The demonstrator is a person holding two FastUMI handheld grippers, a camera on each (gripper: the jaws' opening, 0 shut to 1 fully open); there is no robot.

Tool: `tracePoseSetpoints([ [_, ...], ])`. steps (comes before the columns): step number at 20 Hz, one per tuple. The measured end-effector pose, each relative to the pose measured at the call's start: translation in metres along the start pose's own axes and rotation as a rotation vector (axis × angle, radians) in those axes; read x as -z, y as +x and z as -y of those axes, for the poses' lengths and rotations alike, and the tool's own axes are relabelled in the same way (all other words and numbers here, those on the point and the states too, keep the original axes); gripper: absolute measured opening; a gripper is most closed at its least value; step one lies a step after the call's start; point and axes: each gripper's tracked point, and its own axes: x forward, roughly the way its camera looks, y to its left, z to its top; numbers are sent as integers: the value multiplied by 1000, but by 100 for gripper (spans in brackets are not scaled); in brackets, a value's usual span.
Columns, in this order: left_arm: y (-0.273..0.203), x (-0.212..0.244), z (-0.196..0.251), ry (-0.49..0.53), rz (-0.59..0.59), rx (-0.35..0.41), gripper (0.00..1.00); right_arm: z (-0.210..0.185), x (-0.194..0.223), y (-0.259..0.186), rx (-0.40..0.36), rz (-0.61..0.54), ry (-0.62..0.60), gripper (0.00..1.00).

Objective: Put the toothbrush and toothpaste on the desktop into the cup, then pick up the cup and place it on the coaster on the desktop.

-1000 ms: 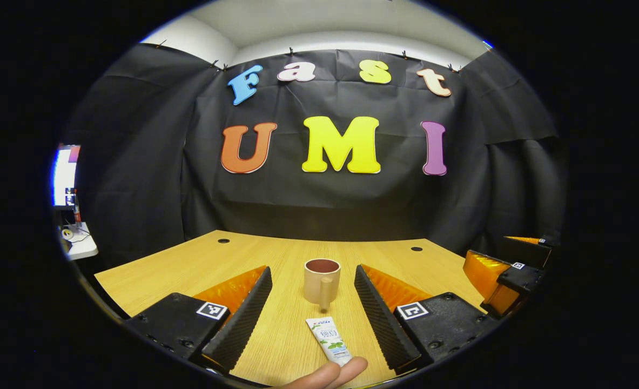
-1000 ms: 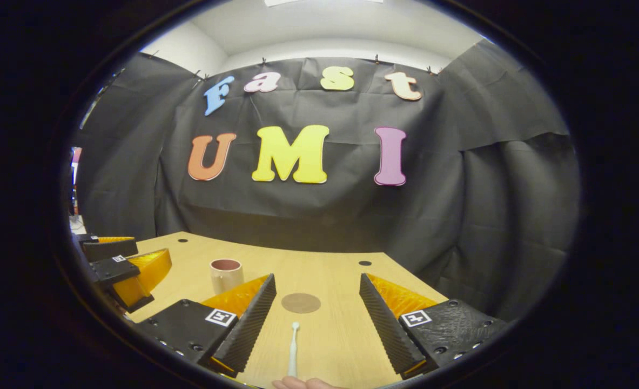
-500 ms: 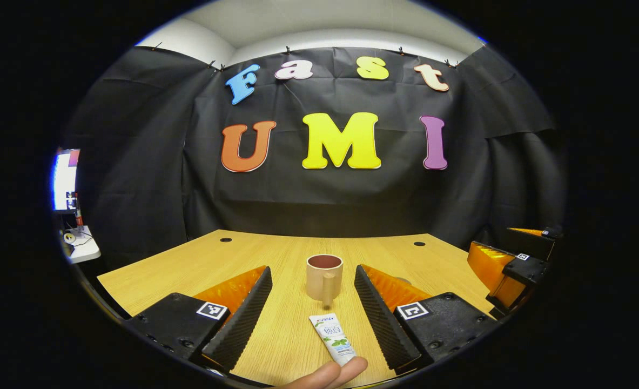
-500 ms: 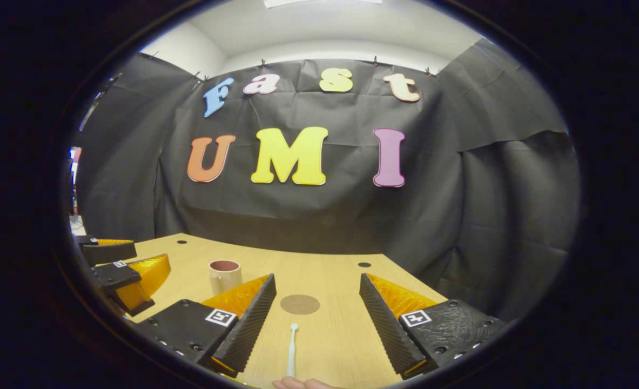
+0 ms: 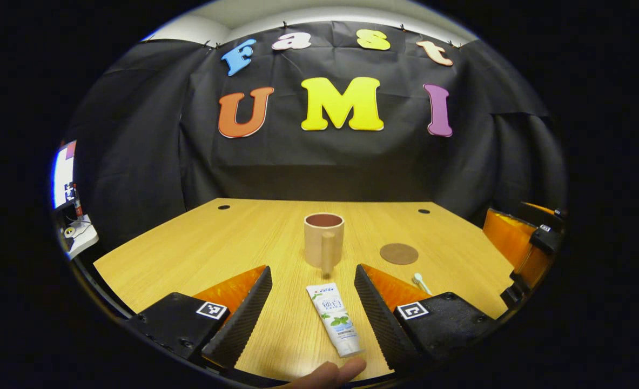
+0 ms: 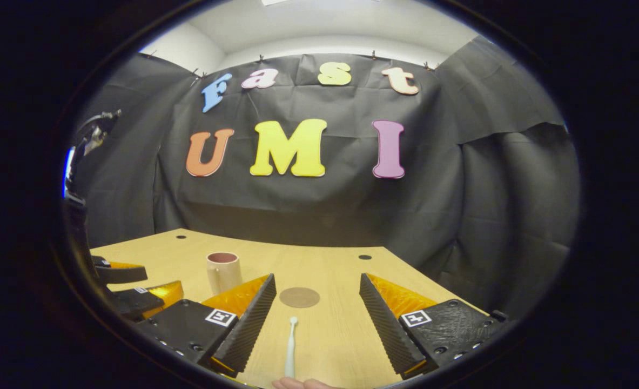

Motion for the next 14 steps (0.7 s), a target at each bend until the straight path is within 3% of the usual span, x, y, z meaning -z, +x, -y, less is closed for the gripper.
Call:
tracePoseSetpoints([
  [5,9,52,14,-24,-187,6,99,-1,31,4,-18,-58,-32,95],
  [14,2,75,24,-6,-304,22,98,9,58,9,-21,-135,12,96],
])
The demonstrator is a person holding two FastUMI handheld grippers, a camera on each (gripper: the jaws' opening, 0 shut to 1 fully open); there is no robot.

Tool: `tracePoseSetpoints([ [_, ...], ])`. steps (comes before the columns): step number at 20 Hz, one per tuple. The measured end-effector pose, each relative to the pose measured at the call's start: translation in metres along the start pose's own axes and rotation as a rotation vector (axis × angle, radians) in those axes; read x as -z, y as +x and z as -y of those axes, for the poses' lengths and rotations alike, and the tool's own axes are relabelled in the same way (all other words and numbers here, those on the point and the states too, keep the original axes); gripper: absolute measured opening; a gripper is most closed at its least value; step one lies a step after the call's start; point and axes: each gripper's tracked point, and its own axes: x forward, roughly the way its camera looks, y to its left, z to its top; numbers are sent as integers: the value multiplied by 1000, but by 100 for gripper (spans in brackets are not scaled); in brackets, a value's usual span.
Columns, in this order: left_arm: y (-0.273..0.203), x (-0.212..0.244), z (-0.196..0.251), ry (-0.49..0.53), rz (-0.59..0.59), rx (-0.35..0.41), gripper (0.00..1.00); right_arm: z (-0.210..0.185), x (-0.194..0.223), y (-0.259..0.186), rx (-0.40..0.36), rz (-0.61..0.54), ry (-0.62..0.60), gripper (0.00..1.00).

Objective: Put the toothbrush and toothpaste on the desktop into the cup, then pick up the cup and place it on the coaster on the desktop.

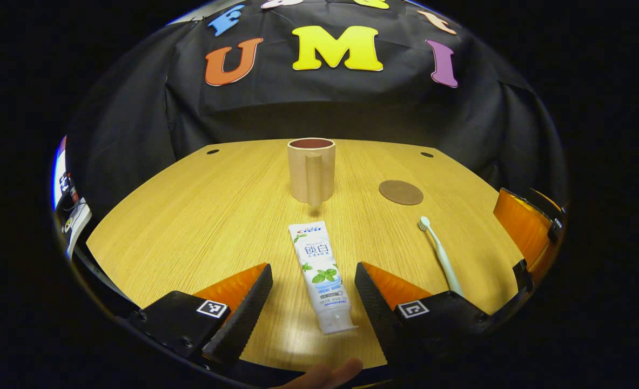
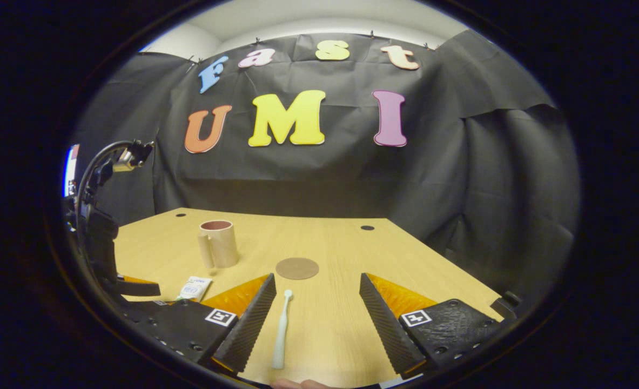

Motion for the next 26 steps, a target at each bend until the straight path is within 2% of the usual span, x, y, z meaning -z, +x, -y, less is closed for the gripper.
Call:
tracePoseSetpoints([
  [4,4,5,-4,7,-19,6,95,-5,4,0,-8,0,-27,95],
  [6,7,17,2,-18,-68,43,89,-8,6,0,-16,-7,-25,95],
  [9,7,16,-5,10,-65,34,83,-10,8,3,-15,-13,-35,95],
  [10,9,17,-4,14,-69,36,75,-11,8,3,-15,-15,-37,96],
  [17,11,16,-13,34,-64,35,58,-13,15,4,-18,-36,-32,95],
  [18,11,16,-13,28,-65,38,50,-14,16,4,-21,-40,-30,95],
  [20,10,17,-13,32,-70,41,46,-15,19,6,-23,-50,-31,96],
  [21,10,17,-14,32,-68,41,39,-16,21,6,-24,-55,-31,96],
  [22,10,16,-15,33,-69,39,45,-16,22,8,-25,-61,-30,96],
  [24,7,15,-18,26,-61,26,47,-20,29,11,-33,-83,-18,95],
  [25,6,14,-18,22,-53,27,42,-22,33,13,-35,-99,-14,95],
  [26,4,14,-17,19,-41,33,46,-23,38,16,-36,-116,-13,96],
])
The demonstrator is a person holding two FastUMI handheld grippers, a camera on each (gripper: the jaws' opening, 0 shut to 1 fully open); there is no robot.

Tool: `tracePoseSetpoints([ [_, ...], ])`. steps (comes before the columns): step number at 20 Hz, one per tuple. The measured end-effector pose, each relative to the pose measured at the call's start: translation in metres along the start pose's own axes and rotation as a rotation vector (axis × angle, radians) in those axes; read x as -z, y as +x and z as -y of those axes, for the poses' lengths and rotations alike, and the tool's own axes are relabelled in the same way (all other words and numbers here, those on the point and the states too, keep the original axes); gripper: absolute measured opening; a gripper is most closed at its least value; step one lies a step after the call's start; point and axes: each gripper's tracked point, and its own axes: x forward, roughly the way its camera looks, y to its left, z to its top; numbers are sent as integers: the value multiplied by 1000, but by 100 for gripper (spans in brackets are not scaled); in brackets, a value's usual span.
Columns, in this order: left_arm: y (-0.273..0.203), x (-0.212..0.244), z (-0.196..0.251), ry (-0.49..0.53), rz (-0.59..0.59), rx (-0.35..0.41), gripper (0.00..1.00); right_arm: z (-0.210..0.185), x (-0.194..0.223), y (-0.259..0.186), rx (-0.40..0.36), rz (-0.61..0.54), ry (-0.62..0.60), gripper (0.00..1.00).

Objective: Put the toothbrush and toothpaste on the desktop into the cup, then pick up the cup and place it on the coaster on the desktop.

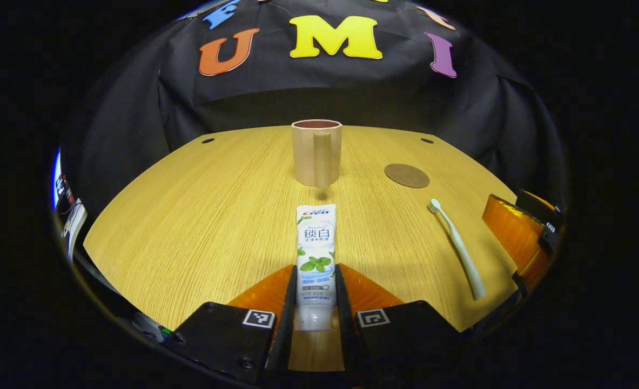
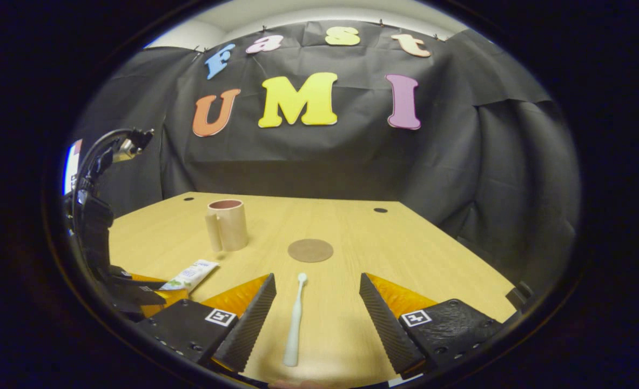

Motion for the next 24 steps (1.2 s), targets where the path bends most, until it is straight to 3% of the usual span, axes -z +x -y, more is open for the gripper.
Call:
tracePoseSetpoints([
  [1,-1,-2,0,-3,17,10,41,0,6,4,5,-21,-1,95],
  [4,-5,-13,-7,-1,64,0,46,-5,25,16,0,-100,20,95],
  [5,-8,-20,-9,0,101,-6,41,-7,31,20,-3,-129,29,95],
  [6,-12,-26,-7,7,144,-6,46,-10,36,23,-5,-156,33,96],
  [8,-18,-40,-9,29,219,-11,41,-15,46,31,-5,-206,30,96],
  [12,-34,-60,-7,72,336,-10,41,-23,53,50,7,-282,26,95],
  [20,-35,-62,-15,23,339,11,41,-26,53,65,2,-391,54,89],
  [21,-34,-62,-17,15,331,10,41,-29,53,64,-11,-401,58,86],
  [23,-33,-60,-20,6,324,8,41,-32,52,65,-33,-414,36,51],
  [24,-33,-60,-21,4,320,8,41,-36,59,70,-48,-431,50,41],
])
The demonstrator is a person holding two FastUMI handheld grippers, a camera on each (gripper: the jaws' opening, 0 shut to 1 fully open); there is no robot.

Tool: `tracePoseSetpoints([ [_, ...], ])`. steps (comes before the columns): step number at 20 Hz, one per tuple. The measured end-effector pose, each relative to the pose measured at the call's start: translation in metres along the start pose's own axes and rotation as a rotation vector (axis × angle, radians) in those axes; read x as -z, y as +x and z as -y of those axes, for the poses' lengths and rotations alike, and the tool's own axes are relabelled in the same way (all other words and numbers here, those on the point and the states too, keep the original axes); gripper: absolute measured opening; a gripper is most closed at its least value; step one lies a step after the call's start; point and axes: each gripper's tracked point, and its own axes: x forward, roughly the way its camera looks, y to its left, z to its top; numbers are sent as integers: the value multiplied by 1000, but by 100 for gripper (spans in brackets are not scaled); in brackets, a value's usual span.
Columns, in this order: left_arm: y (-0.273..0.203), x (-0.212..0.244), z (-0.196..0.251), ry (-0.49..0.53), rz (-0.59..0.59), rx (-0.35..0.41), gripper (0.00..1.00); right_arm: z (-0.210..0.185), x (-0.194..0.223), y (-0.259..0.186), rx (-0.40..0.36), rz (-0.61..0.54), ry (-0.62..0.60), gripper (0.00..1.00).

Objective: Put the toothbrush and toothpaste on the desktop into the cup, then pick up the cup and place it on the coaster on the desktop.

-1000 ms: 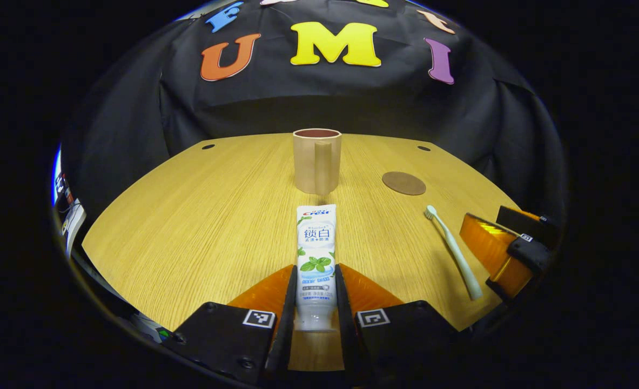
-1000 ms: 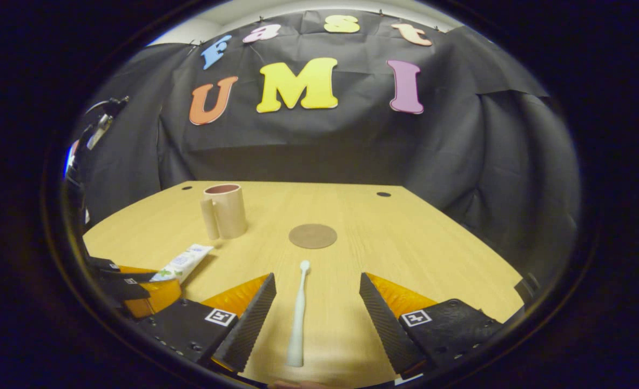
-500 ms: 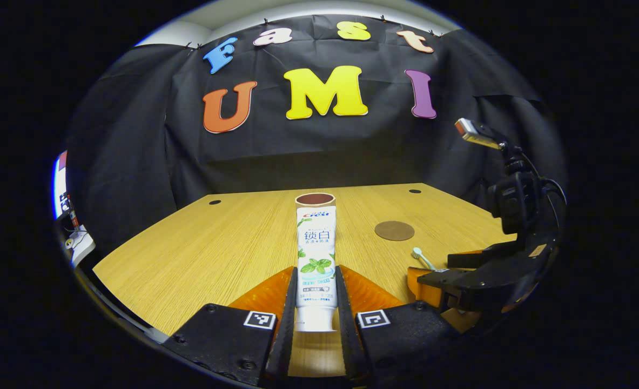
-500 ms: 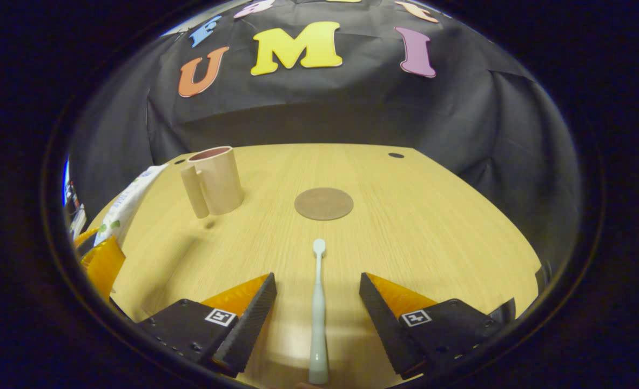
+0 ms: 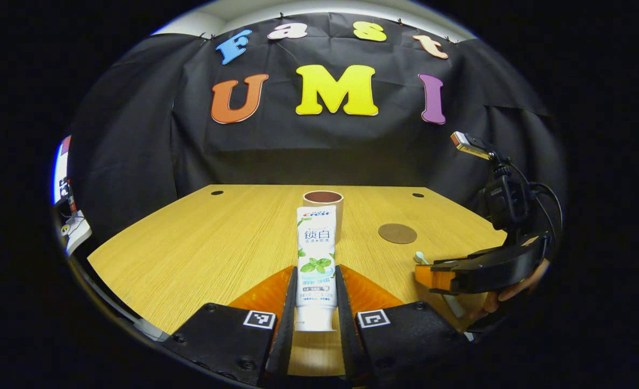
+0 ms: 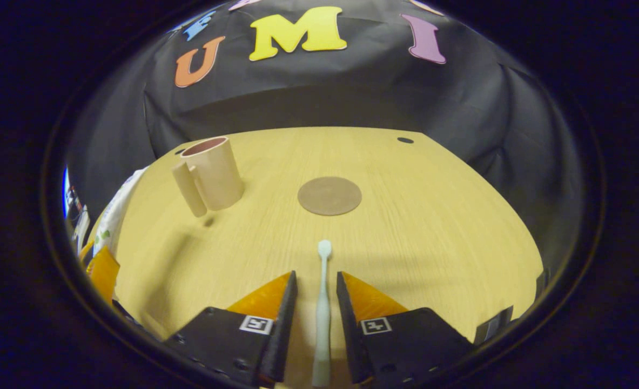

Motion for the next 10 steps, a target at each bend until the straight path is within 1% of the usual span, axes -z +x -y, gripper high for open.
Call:
tracePoseSetpoints([
  [1,-1,0,0,-2,0,-1,41,0,-3,-5,0,-5,17,33],
  [2,-1,0,1,0,1,0,41,-1,-4,-7,-2,-12,23,17],
  [3,-1,0,1,4,2,1,41,-1,-4,-8,-4,-13,33,17],
  [4,-2,-1,1,6,5,2,41,-1,-4,-5,-4,-4,38,1],
  [5,-2,0,1,6,6,3,41,0,-2,-4,-4,-8,25,1],
  [6,-2,-1,2,6,7,4,41,0,-3,-5,-2,-3,29,2],
  [8,0,-2,0,5,8,4,41,0,-5,-7,-5,10,45,1],
  [10,3,-2,-2,0,11,-2,41,-3,-4,-8,-26,28,31,1],
])
